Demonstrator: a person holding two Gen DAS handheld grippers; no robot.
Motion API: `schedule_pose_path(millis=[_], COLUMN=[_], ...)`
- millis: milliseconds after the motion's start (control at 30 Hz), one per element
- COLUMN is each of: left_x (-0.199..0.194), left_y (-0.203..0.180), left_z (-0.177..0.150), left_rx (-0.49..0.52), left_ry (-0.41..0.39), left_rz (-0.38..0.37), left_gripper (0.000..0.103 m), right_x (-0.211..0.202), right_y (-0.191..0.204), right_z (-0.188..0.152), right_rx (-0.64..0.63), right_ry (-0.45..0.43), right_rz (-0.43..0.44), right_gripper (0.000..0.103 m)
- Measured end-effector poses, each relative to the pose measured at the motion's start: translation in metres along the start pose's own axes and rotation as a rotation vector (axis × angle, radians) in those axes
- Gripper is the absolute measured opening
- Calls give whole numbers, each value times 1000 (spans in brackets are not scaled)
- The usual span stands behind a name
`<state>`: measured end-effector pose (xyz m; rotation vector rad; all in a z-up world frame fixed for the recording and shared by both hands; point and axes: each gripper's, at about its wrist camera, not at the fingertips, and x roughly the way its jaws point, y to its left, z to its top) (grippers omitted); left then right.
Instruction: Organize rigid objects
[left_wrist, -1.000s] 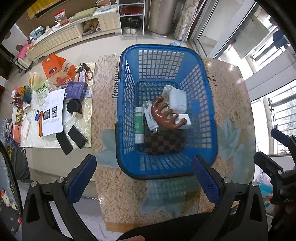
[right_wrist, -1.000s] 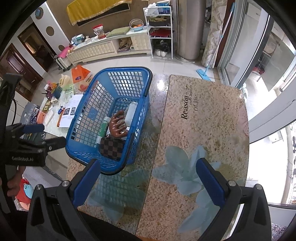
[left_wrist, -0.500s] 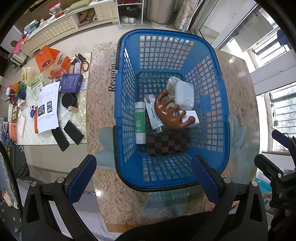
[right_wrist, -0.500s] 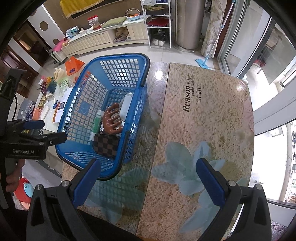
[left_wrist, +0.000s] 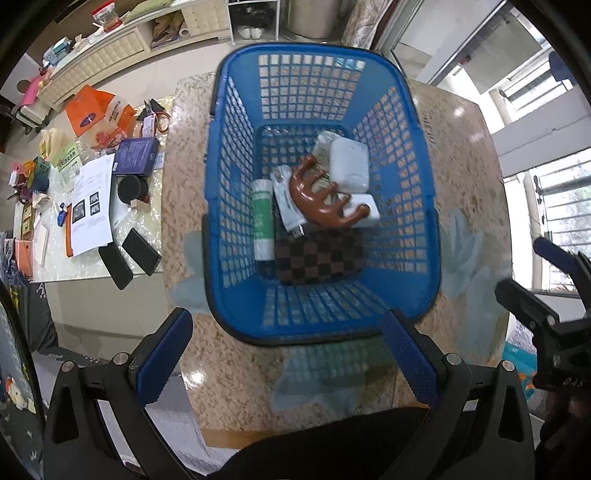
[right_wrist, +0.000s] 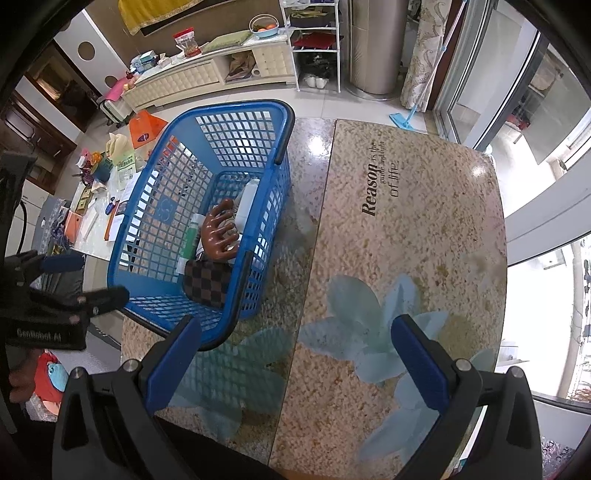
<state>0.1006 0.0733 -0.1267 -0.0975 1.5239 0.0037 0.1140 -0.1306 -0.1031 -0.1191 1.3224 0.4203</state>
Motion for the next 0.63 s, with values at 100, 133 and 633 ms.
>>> schedule_pose_path(millis=[100, 133, 633], left_x=[-2, -3, -11], left_y=[-5, -6, -25], left_z=[-8, -10, -58], left_rx=[2, 1, 10], left_ry=[-3, -3, -14], left_rz=[1, 1, -20], left_gripper=[103, 103, 103], right_x=[-4, -5, -17], right_y=[2, 2, 4], right_z=[-3, -5, -38], right_rx=[-6, -8, -9], right_ry=[-7, -10, -16], right_rz=[2, 3, 5], right_gripper=[103, 103, 103])
